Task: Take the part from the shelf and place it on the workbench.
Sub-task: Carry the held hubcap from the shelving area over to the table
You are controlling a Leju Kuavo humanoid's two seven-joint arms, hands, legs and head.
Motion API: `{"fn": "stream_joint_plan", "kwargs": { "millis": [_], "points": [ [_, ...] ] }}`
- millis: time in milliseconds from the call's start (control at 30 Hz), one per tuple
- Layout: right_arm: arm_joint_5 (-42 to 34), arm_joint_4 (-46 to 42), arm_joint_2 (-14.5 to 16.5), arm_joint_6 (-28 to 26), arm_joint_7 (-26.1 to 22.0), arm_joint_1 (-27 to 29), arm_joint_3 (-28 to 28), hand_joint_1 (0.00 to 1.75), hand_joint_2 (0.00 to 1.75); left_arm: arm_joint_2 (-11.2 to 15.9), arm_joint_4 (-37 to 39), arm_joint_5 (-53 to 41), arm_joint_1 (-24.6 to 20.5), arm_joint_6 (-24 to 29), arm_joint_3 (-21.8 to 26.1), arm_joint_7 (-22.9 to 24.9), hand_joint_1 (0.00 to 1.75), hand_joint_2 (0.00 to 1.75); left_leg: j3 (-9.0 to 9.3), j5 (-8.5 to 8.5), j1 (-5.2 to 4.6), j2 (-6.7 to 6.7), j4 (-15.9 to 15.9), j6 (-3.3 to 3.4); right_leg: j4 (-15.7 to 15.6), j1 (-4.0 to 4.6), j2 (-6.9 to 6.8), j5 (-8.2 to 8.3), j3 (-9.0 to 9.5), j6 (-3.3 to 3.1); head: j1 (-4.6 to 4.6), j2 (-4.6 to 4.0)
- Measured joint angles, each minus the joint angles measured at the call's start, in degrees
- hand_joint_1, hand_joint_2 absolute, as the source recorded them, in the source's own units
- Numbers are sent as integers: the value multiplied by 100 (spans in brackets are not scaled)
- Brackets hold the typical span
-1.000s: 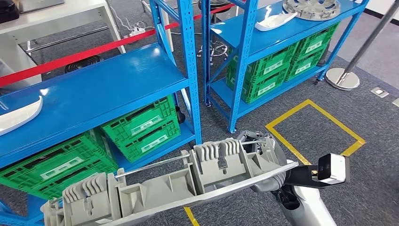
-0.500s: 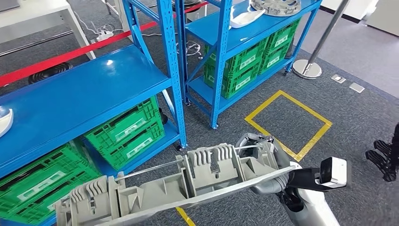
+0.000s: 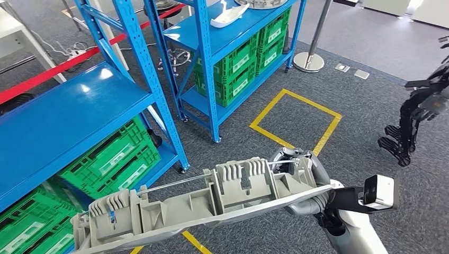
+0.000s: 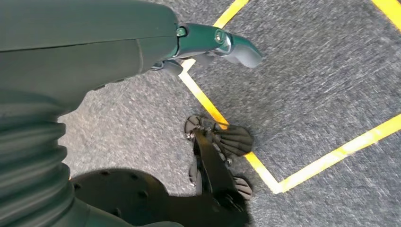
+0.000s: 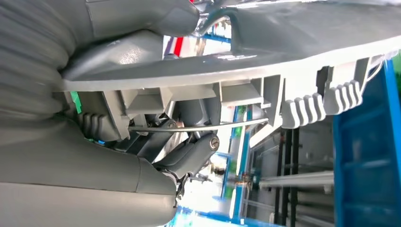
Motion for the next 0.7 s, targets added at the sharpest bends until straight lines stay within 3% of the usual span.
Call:
{"fn": "stream_joint_plan", "kwargs": {
  "millis": [33,67,133,200,267,333,400,467,533,567,600,700],
  "points": [
    [1,-2,-10,-3,-5,29,-9,175,175,-3,4,-18,6,0,0,15,0,175,-101,-58,7,-11,233,-8,2,-2,71,7,-7,6,-5,0],
    [2,-4,-25,-3,-15,65,-20,175,175,-5,8,-35,9,0,0,34,0,175,-101,6,15,-16,243,-12,5,-8,144,15,-10,16,-8,0],
    [5,-10,-62,8,-57,142,-47,175,175,-11,12,-59,8,1,0,64,0,175,203,400,48,-96,-384,-18,15,-25,291,28,-12,51,-15,0],
    [8,-28,-94,23,-120,206,-89,175,175,-25,22,-68,8,1,0,81,0,175,545,665,87,-345,-1119,-11,34,-31,426,43,-42,115,-23,0],
    [27,-54,-113,32,-164,277,-127,175,175,-37,34,-94,9,0,-1,95,0,175,636,675,85,-468,-1356,38,31,-36,551,81,-95,205,-23,0],
    [69,-92,-138,30,-179,391,-165,175,175,-37,37,-151,6,0,-2,125,0,175,642,707,72,-349,-1387,135,13,-54,618,120,-133,289,-19,0],
    [115,-140,-173,15,-180,511,-209,175,175,-31,38,-208,4,0,-4,159,0,175,652,750,73,-214,-1427,235,226,-37,391,-18,-251,323,10,0],
    [150,-186,-199,-9,-199,622,-254,175,175,-9,39,-244,16,0,-5,193,0,175,637,765,51,-70,-1442,290,911,-8,89,-392,-572,326,48,0],
    [181,-218,-222,-38,-256,752,-295,175,175,16,42,-265,34,1,-4,225,0,175,620,760,18,84,-1434,306,1590,-5,14,-662,-875,325,62,0],
    [199,-225,-237,-50,-300,812,-307,175,175,24,43,-267,38,3,-4,234,0,175,614,757,4,159,-1428,311,1666,-3,8,-652,-891,317,65,0],
    [216,-227,-254,-58,-349,856,-315,175,175,31,43,-265,36,9,-4,241,0,175,611,752,-7,230,-1420,314,1497,0,-9,-544,-778,302,69,0],
    [260,-231,-298,-72,-549,896,-323,175,175,54,42,-249,25,45,-4,243,0,175,613,718,-43,419,-1381,284,355,48,-274,-136,-113,217,81,0]
  ]
}}
